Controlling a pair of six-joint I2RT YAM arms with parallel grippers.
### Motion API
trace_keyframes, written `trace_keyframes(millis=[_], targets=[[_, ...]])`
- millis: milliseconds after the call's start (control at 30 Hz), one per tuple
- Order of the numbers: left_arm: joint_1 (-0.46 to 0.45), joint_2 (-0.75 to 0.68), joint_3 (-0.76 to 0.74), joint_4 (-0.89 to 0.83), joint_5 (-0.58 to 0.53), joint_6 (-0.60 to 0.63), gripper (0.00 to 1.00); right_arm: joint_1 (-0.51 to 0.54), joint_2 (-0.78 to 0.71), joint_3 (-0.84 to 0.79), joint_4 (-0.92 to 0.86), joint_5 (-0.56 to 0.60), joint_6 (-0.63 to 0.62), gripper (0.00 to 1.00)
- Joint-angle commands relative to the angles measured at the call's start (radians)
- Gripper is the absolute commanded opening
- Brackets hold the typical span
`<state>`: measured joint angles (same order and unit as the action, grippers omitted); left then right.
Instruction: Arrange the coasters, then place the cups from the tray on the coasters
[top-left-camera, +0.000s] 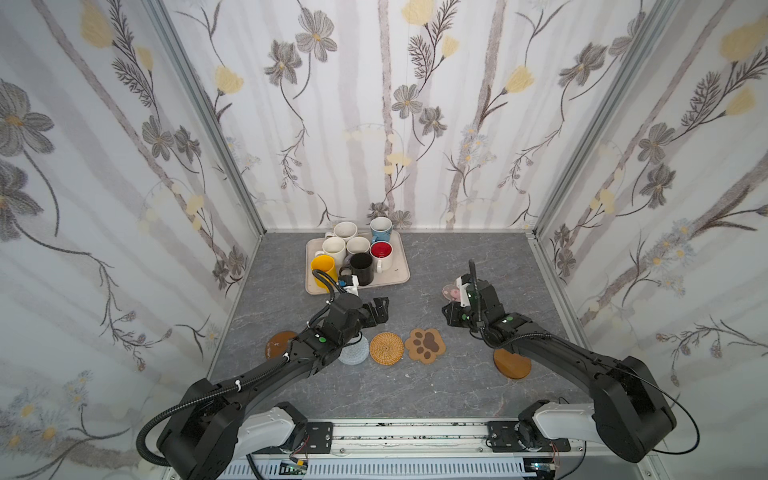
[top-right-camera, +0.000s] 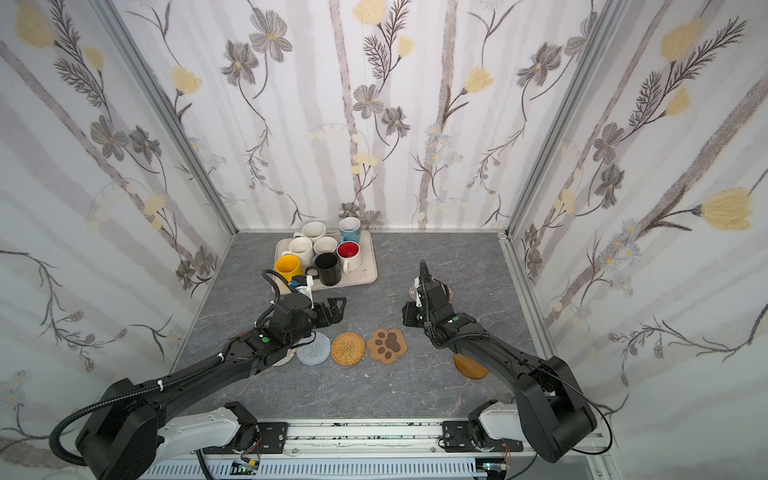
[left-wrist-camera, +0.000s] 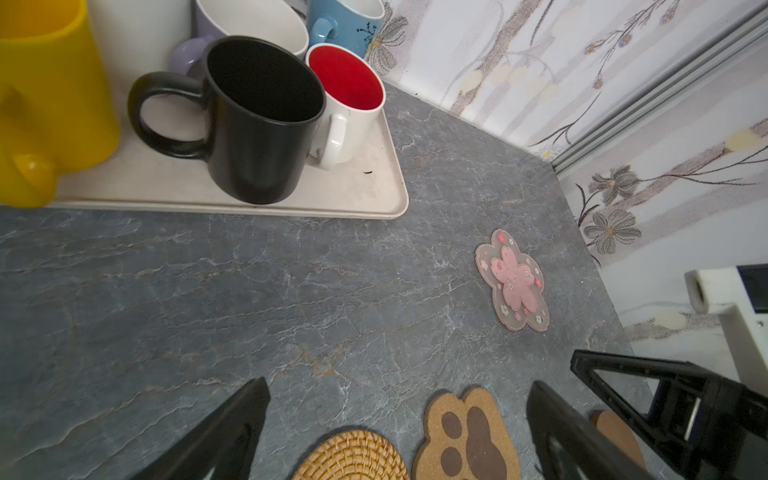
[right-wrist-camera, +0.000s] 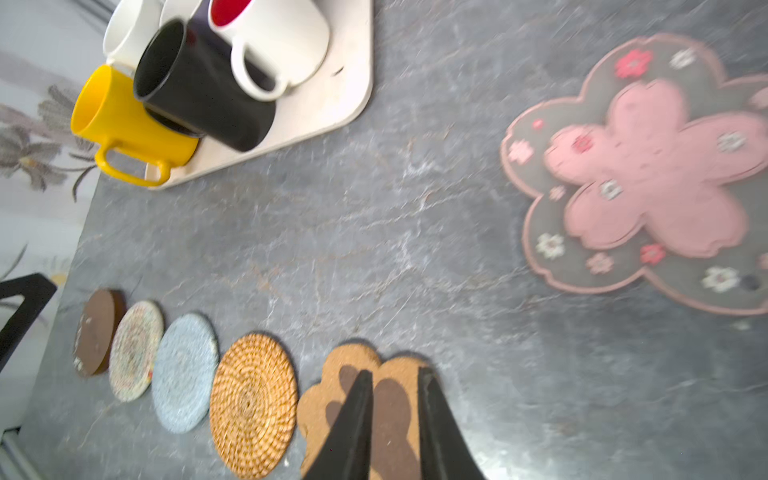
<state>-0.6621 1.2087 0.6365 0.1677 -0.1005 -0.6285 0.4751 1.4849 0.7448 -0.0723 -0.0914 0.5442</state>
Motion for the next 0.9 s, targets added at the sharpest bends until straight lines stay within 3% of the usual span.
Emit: trace_keyframes(millis=[0, 67, 367, 433, 500, 633, 700, 867], targets=[[-0.008, 0.065, 0.066, 0.027, 0.007, 0.042, 1.00, -0.073, 0.032, 0.063, -0.053, -0.014, -0.072, 0.07], [-0.011, 0.125, 0.115, 0.031, 0.011, 0.057, 1.00, -0.116, 0.052, 0.095, -0.053, -0.014, -0.086, 0.03], [-0.029, 0.421, 0.371, 0.053, 0.082, 0.078, 1.00, -0.269, 0.276, 0.238, -0.072, -0.099, -0.123, 0.02], [-0.035, 0.489, 0.428, 0.055, 0.100, 0.085, 1.00, -0.301, 0.302, 0.248, -0.054, -0.104, -0.113, 0.09], [-0.039, 0.572, 0.497, 0.054, 0.139, 0.086, 0.98, -0.345, 0.320, 0.256, -0.031, -0.132, -0.097, 0.21], [-0.044, 0.736, 0.638, 0.053, 0.241, 0.068, 0.82, -0.426, 0.340, 0.266, 0.000, -0.163, -0.075, 0.41], [-0.055, 0.794, 0.703, 0.053, 0.260, 0.074, 0.76, -0.459, 0.351, 0.265, 0.008, -0.188, -0.070, 0.46], [-0.076, 0.946, 0.852, 0.035, 0.308, 0.100, 0.74, -0.505, 0.371, 0.238, 0.041, -0.214, -0.063, 0.57]])
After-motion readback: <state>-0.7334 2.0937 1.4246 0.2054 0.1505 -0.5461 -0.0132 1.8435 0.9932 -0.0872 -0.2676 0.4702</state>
